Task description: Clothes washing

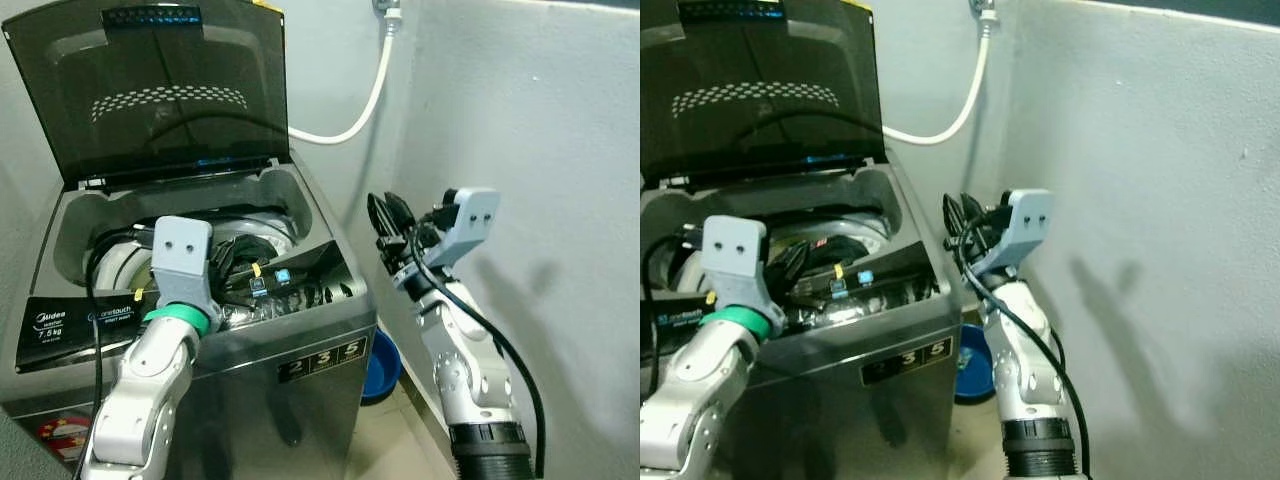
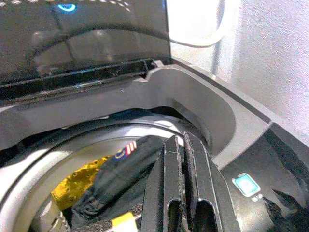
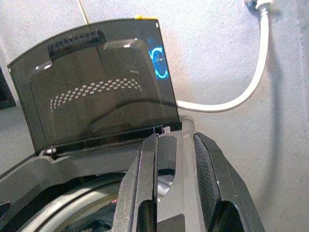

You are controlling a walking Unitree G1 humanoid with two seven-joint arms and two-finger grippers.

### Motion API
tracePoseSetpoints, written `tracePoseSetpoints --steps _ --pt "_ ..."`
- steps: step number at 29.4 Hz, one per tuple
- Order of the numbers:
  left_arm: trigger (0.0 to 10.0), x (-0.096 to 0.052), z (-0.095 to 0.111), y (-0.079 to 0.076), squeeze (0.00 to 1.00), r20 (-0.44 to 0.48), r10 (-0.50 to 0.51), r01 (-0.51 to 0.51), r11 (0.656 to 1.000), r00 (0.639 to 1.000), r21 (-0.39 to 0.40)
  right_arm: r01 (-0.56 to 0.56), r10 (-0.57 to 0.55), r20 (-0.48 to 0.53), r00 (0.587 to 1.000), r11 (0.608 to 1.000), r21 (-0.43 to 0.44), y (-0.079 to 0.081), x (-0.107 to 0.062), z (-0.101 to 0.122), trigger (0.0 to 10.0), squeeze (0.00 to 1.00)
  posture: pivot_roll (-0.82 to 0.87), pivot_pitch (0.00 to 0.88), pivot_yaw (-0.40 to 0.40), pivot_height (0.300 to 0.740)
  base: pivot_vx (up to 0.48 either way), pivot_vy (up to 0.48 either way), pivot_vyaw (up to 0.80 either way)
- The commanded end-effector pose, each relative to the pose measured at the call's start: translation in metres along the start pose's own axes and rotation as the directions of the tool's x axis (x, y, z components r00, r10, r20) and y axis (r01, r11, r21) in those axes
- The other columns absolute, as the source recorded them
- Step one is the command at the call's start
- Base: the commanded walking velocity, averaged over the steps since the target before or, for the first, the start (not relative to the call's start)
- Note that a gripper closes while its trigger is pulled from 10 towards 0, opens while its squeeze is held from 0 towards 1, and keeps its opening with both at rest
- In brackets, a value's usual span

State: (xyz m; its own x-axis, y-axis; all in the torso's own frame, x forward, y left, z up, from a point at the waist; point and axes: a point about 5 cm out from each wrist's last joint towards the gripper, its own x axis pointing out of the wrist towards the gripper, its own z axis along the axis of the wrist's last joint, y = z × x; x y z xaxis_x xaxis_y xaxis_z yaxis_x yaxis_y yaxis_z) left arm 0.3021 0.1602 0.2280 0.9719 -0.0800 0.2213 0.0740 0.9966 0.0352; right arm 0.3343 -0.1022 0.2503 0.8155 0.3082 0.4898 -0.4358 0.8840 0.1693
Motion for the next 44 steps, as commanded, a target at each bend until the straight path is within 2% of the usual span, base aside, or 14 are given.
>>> tracePoseSetpoints --steps 1,10,17,25,30,44 --pt "10.0 -0.001 -0.008 0.005 0.0 -0.025 0.017 -0.017 1.0 1.0 0.01 0.009 -0.009 -0.003 1.0 1.0 0.003 0.003 -0.003 -0.002 10.0 0.0 -0.02 0.0 0.028 0.74 0.0 0.0 0.0" --pt "10.0 -0.002 -0.015 0.009 0.0 -0.062 0.037 -0.035 0.999 0.997 0.035 0.034 -0.03 -0.068 0.997 0.998 0.046 0.002 -0.007 -0.014 10.0 0.0 -0.01 0.0 0.02 0.74 0.0 0.0 0.0" --pt "10.0 -0.002 -0.014 0.011 0.0 -0.048 0.043 -0.041 0.999 0.998 0.025 0.074 -0.069 -0.09 0.994 0.996 0.055 -0.004 -0.009 -0.02 10.0 0.0 0.01 0.0 0.004 0.74 0.0 0.0 0.0" --pt "10.0 -0.006 -0.015 0.014 0.0 -0.043 0.061 -0.061 0.998 0.997 0.01 0.064 -0.059 -0.087 0.994 0.997 0.048 -0.003 -0.007 -0.02 10.0 0.0 0.02 0.0 0.004 0.74 0.0 0.0 0.0" --pt "10.0 -0.006 -0.01 0.013 0.0 -0.006 0.075 -0.075 0.997 0.997 -0.016 0.046 -0.043 -0.089 0.995 0.998 0.036 0.0 -0.008 -0.02 10.0 0.0 0.01 0.0 0.009 0.74 0.0 0.0 0.0" --pt "10.0 -0.003 -0.01 0.005 0.0 0.001 0.06 -0.06 0.998 0.998 -0.023 0.037 -0.035 -0.095 0.995 0.999 0.012 0.0 -0.011 -0.019 10.0 0.0 -0.01 0.0 0.019 0.74 0.0 -0.369 0.0"
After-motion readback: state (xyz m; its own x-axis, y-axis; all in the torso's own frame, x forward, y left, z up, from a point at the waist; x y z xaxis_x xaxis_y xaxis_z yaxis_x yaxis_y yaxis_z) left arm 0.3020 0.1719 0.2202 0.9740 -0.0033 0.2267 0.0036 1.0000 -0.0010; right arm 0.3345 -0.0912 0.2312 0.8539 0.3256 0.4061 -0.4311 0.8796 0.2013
